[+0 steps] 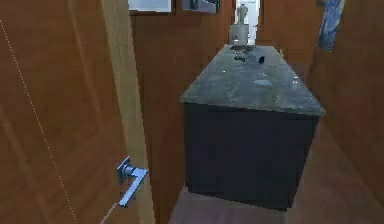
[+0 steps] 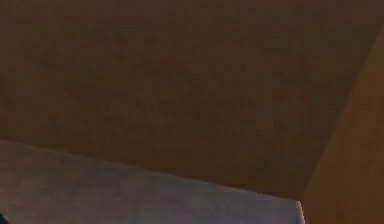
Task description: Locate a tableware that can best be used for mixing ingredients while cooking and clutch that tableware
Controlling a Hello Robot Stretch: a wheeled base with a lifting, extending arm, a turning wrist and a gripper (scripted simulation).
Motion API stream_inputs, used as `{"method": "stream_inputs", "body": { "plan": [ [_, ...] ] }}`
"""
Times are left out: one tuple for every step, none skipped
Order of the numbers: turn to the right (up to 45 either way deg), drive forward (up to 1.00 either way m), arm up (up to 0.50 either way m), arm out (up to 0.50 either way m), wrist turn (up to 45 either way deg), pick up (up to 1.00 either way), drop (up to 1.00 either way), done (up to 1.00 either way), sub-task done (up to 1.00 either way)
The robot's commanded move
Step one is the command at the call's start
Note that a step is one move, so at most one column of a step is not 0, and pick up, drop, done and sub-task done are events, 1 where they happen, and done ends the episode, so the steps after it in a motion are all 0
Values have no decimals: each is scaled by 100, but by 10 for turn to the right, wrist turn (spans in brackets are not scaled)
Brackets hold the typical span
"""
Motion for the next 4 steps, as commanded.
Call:
{"method": "stream_inputs", "body": {
  "plan": [
    [450,0,0,0,0,0,0,0,0],
    [0,100,0,0,0,0,0,0,0],
    [30,0,0,0,0,0,0,0,0],
    [0,40,0,0,0,0,0,0,0]
  ]
}}
